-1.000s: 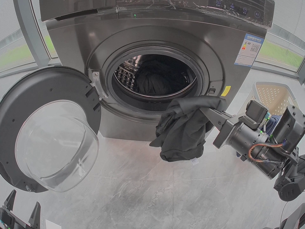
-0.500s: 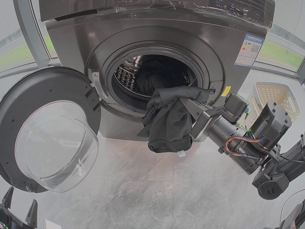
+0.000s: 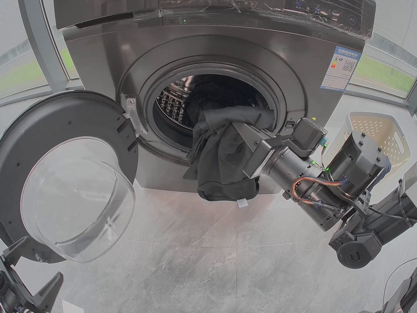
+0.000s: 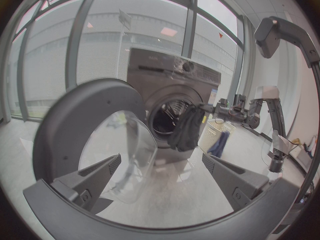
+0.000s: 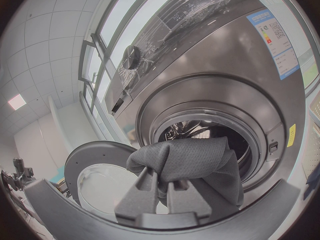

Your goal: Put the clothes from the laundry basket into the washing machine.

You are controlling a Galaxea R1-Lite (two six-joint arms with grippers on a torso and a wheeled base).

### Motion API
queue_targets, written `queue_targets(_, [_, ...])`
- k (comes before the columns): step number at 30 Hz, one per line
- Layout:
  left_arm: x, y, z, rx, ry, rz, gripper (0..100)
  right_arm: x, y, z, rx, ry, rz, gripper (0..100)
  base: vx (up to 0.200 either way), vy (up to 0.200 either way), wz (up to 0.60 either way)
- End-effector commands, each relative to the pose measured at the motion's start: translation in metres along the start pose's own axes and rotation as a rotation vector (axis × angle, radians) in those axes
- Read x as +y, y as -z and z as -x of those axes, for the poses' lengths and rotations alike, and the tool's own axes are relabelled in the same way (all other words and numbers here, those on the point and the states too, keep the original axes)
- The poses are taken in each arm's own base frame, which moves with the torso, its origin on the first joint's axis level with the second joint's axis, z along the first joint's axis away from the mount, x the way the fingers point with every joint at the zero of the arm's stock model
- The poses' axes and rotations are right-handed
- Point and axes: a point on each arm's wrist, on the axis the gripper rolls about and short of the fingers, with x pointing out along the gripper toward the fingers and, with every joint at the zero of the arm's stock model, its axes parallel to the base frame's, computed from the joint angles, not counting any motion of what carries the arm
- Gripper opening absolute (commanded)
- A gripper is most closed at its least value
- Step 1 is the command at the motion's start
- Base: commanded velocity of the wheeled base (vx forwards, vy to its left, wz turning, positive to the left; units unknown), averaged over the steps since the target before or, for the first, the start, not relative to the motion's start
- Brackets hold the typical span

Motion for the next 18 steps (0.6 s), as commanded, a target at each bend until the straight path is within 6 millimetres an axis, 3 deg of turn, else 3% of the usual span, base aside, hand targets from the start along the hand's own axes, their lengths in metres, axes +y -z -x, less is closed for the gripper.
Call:
queue_targets(1, [0.016, 0.01, -0.048, 0.235, 0.133, 0.062, 100, 0.002, 0.003, -0.01, -0.022, -0.017, -0.001, 0, 0.0, 0.0, 0.0])
queue_targets(3, [0.019, 0.008, -0.054, 0.235, 0.136, 0.06, 100, 0.001, 0.002, -0.011, -0.025, -0.016, -0.001, 0, 0.0, 0.0, 0.0])
queue_targets(5, [0.021, -0.002, -0.079, 0.218, 0.213, 0.054, 100, 0.001, 0.007, -0.015, -0.023, -0.012, -0.002, 0, 0.0, 0.0, 0.0])
queue_targets(8, [0.018, -0.006, -0.1, 0.235, 0.257, 0.057, 100, 0.001, 0.01, -0.016, -0.024, -0.011, -0.002, 0, 0.0, 0.0, 0.0])
queue_targets(9, [0.018, -0.006, -0.1, 0.235, 0.257, 0.057, 100, 0.001, 0.01, -0.016, -0.024, -0.011, -0.002, 0, 0.0, 0.0, 0.0])
queue_targets(11, [0.012, -0.008, -0.125, 0.253, 0.279, 0.065, 100, -0.001, 0.012, -0.017, -0.025, -0.002, 0.002, 0, 0.0, 0.0, 0.0])
queue_targets(18, [0.0, -0.004, -0.171, 0.28, 0.354, 0.08, 100, -0.004, 0.011, -0.017, -0.026, 0.008, 0.004, 0, 0.0, 0.0, 0.0])
